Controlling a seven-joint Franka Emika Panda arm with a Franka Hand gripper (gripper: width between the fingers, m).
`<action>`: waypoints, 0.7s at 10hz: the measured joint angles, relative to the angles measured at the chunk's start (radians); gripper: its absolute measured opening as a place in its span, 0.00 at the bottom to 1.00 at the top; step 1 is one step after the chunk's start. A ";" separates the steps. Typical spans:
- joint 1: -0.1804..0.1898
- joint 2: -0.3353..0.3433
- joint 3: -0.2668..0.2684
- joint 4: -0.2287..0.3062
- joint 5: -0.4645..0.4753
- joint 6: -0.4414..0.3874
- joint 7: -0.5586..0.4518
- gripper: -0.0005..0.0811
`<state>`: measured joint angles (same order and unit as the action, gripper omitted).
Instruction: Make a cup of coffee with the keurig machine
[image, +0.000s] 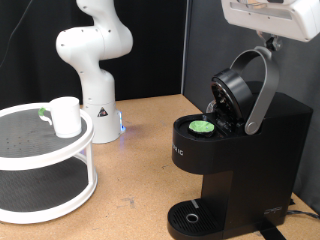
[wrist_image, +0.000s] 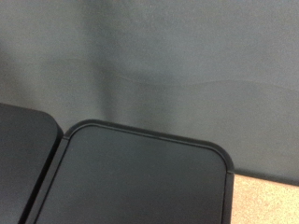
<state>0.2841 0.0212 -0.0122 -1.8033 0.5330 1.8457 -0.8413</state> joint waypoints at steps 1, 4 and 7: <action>-0.001 0.000 -0.003 -0.004 0.000 0.000 -0.009 0.01; -0.005 -0.001 -0.010 -0.011 0.000 -0.001 -0.037 0.01; -0.018 -0.007 -0.020 -0.016 0.000 -0.017 -0.072 0.01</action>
<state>0.2658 0.0140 -0.0321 -1.8188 0.5331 1.8291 -0.9138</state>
